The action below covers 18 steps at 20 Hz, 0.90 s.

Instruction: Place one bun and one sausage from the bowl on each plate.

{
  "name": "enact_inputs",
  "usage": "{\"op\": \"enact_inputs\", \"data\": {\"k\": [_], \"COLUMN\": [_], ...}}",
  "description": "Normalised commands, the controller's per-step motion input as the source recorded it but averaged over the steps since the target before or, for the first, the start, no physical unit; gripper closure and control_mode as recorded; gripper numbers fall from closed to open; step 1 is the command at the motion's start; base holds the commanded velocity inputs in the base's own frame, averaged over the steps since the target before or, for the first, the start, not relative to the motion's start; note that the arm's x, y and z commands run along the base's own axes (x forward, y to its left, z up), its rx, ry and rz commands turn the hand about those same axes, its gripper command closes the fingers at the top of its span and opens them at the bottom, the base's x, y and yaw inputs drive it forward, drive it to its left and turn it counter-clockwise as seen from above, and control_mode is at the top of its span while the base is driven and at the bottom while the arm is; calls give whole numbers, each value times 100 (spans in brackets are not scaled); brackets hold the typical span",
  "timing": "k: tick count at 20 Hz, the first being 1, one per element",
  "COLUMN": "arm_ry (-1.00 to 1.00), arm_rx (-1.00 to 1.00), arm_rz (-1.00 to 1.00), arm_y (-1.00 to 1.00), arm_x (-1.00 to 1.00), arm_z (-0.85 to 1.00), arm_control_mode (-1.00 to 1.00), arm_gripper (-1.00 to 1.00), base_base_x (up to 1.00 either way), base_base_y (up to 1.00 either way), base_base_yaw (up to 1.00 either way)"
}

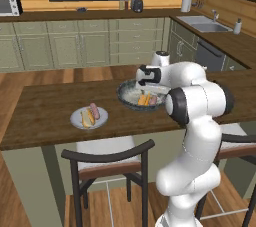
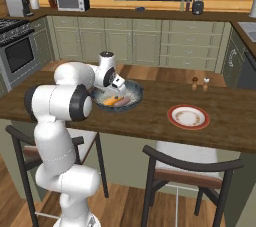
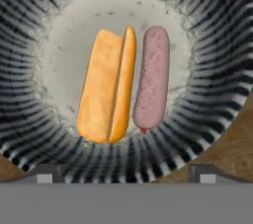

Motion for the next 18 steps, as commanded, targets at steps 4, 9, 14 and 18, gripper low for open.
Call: {"op": "enact_inputs", "data": {"k": [4, 9, 14, 18], "arm_ry": [18, 8, 6, 15], "arm_rx": [3, 0, 0, 0], "arm_rz": [0, 1, 1, 4], "arm_y": [-11, 13, 0, 4], "arm_x": [41, 41, 40, 30], "arm_z": [-21, -10, -29, -54], "arm_control_mode": [-100, -100, -100, -100], "arm_gripper": [-100, -100, -100, -100], "base_base_x": [0, 0, 0, 0], "base_base_y": [0, 0, 0, 0], "base_base_yaw": [0, 0, 0, 0]}}
